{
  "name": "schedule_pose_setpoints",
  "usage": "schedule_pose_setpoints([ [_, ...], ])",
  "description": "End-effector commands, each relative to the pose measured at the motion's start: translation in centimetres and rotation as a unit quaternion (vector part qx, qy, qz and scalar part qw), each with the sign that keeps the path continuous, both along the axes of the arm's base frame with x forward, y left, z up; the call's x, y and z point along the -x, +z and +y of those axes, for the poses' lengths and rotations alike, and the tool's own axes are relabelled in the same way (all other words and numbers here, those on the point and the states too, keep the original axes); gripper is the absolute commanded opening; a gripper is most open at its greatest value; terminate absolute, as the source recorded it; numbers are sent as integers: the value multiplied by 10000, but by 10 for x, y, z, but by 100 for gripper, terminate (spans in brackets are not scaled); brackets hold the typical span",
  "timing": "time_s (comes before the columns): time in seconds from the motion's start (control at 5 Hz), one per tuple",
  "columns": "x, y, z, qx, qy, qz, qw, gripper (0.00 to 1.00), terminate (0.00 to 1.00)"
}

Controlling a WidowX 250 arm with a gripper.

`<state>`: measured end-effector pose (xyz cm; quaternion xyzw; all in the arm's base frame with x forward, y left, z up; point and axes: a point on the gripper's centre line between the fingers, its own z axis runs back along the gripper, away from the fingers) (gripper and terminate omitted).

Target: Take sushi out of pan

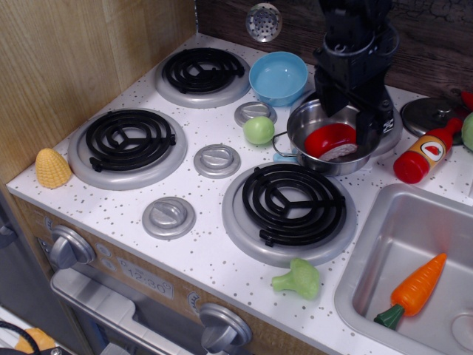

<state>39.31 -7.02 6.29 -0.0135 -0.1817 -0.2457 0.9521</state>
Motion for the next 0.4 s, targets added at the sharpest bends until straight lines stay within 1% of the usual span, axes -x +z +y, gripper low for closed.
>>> schedule_pose_setpoints([
  [0.0, -12, 5, 7, -184, -87, -197, 9996, 100, 0],
  [0.2, -14, 4, 11, -370, -90, -172, 9991, 100, 0],
])
